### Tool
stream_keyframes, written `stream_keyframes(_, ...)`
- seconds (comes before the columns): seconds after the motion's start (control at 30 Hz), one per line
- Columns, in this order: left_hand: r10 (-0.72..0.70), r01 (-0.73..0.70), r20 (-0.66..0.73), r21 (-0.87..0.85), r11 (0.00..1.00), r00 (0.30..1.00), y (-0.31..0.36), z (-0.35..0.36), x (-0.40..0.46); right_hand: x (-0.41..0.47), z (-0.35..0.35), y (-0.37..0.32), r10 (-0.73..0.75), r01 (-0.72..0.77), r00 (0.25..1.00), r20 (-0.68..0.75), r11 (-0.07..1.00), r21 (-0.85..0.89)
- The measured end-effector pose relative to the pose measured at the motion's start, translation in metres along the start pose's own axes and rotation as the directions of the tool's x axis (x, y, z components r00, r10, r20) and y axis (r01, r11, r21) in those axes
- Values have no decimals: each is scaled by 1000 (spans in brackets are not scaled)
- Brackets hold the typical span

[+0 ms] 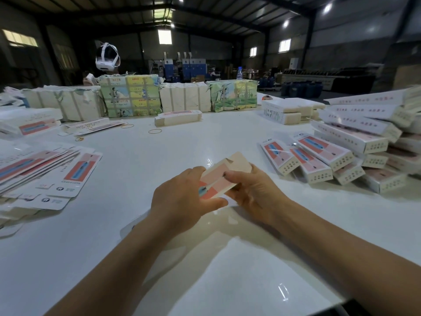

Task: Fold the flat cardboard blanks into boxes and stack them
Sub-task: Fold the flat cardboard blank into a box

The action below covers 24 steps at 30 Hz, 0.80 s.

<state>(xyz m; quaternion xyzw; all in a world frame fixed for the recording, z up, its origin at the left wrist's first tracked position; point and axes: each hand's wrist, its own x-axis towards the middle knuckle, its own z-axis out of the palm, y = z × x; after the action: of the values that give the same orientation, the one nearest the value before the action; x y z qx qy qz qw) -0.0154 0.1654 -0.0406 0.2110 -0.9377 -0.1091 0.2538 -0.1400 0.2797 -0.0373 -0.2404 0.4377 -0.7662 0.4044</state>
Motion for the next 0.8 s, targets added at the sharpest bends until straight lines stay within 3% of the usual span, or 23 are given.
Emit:
stream_keyframes(0.07, 1, -1, 3, -15, 1000, 1000, 0, 1, 0, -2, 0, 3, -123, 119, 992, -21, 983, -139)
stream_keyframes(0.1, 2, -2, -1, -20, 1000, 1000, 1, 1, 0, -5, 0, 4, -241, 228, 971, -6, 927, -299)
stream_keyframes(0.13, 1, -1, -8, -16, 1000, 1000, 2, 2, 1, -7, 1, 6, -378, 341, 925, 33, 787, -514)
stream_keyframes(0.17, -2, 2, -16, 1, 1000, 1000, 3, 2, 2, -9, 1, 9, -485, 400, 869, 97, 573, -715)
stream_keyframes(0.23, -11, 12, -25, 46, 999, 1000, 4, 3, 2, -10, 3, 16, -541, 388, 813, 216, 227, -893)
stream_keyframes(0.3, -17, 19, -35, 77, 997, 999, 3, 4, 1, -9, 2, 20, -523, 358, 815, 251, 111, -927)
stream_keyframes(0.33, -15, 19, -44, 93, 995, 999, 2, 4, 0, -9, 2, 21, -503, 354, 829, 245, 133, -926)
stream_keyframes(0.37, -11, 17, -56, 112, 994, 998, 1, 4, 0, -10, 3, 20, -484, 354, 849, 212, 223, -908)
stream_keyframes(0.47, 2, 12, -92, 148, 989, 996, -1, 2, -1, -10, 7, 12, -358, 309, 931, 67, 682, -663)
stream_keyframes(0.53, 10, 6, -102, 155, 988, 995, -2, 1, -1, -9, 8, 7, -246, 226, 969, 18, 856, -465)
stream_keyframes(0.67, 19, 0, -110, 165, 986, 994, -3, 1, -1, -9, 7, 4, -211, 199, 977, 0, 923, -331)
stream_keyframes(0.8, 25, -10, -118, 126, 992, 993, -4, 1, -2, -8, 6, 3, -247, 226, 969, -24, 919, -323)
